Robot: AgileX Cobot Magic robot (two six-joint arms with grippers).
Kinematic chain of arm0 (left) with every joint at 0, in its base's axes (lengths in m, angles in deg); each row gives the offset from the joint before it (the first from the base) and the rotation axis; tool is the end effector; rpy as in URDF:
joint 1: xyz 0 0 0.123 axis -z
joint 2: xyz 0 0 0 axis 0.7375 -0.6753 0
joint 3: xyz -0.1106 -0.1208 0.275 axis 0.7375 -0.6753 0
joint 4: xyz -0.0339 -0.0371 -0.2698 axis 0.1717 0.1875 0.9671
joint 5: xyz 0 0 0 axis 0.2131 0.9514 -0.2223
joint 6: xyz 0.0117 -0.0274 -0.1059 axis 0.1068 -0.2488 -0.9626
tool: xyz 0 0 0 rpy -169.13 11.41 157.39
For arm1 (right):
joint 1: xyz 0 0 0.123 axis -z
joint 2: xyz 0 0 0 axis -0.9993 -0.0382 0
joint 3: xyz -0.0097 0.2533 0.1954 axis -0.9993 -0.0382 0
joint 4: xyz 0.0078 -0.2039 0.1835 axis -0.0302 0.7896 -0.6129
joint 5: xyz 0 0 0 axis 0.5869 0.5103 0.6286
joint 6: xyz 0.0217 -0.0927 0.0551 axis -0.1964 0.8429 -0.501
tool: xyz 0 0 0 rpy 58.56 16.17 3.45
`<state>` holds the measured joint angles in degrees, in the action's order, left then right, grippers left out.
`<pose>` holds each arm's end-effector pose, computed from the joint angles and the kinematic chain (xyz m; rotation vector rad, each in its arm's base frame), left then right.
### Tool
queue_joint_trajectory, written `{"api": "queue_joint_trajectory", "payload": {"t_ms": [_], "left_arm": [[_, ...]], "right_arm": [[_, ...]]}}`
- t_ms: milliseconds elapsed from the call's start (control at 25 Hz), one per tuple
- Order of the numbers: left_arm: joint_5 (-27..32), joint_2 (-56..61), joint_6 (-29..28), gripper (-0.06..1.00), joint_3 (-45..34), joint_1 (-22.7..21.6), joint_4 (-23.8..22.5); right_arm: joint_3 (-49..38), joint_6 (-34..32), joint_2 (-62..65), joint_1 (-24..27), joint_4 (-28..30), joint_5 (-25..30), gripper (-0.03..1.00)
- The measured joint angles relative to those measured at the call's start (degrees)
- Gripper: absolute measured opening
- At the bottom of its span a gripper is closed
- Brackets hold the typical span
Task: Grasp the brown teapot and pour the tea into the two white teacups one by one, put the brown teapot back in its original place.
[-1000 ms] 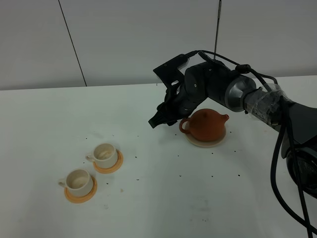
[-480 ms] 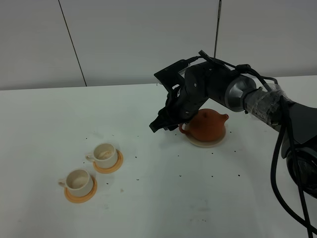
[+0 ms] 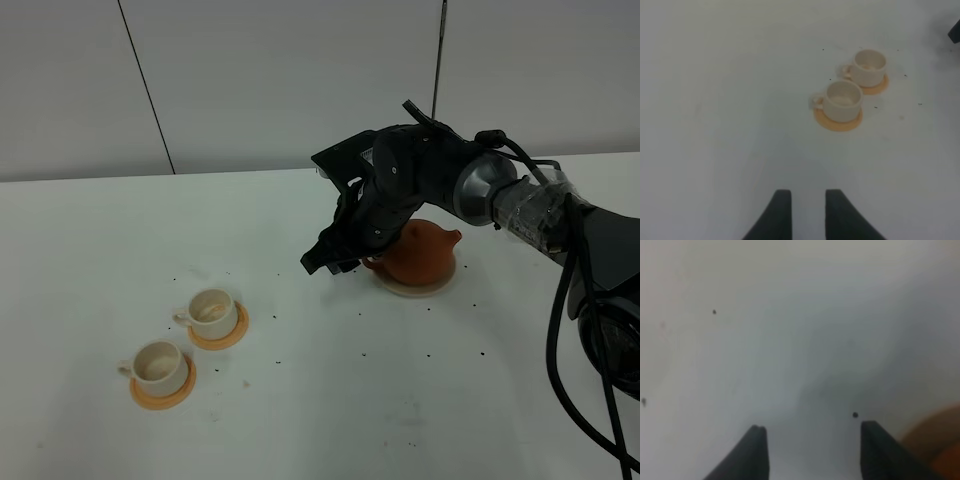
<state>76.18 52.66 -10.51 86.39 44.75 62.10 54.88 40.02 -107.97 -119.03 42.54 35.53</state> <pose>-0.0038 -0.0022 0.2831 -0.0199 2.0150 0.0250 0.4920 0.3150 0.1543 -0.9488 2.5032 0.3016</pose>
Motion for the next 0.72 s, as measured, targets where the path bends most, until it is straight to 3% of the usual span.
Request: {"api": "queue_joint_trajectory", "payload": {"t_ms": [360,720], "left_arm": [[0.0,0.0,0.0,0.24,0.0,0.0,0.0],[0.0,0.0,0.0,0.24,0.0,0.0,0.0]], "right_arm": [[0.0,0.08,0.0,0.0,0.0,1.73,0.41],[0.0,2.03,0.0,0.0,0.0,-7.96,0.41]]}}
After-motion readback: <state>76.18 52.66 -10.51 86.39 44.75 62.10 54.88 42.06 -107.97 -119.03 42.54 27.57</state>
